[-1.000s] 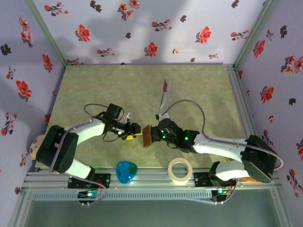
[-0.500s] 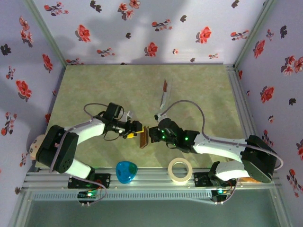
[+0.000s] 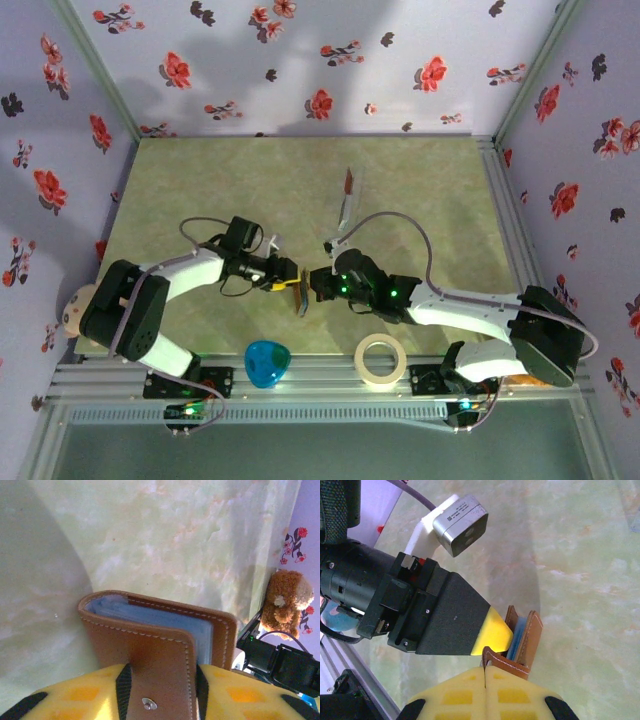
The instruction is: Put the credit cards into the card holder
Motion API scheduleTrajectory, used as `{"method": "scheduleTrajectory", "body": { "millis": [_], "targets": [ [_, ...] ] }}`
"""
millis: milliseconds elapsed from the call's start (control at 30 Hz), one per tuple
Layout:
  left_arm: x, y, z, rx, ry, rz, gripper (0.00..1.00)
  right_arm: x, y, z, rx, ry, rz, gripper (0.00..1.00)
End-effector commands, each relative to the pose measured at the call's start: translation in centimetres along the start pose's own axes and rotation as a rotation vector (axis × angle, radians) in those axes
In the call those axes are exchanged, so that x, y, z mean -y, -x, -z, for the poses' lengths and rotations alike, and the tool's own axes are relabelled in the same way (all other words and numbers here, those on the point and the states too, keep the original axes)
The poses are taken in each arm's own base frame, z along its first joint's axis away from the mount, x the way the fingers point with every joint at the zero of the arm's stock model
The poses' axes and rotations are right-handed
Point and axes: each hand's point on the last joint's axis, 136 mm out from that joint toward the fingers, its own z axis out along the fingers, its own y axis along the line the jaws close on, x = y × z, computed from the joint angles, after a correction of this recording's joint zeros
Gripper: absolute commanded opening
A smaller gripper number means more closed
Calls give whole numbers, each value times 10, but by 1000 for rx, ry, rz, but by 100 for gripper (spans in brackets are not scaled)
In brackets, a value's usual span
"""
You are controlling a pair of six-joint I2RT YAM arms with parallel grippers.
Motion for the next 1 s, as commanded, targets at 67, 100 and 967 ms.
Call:
{"method": "scheduleTrajectory", "body": {
  "millis": [67,100,967],
  "targets": [
    [-24,-5,6,-9,129,4,34,6,6,8,27,-37,-4,0],
    [-25,-5,8,-8,140,1,31,11,8,10,32,-68,0,0],
    [-25,-4,2,1,71,8,3,118,-29,31,-102,-614,134,27]
  ]
}}
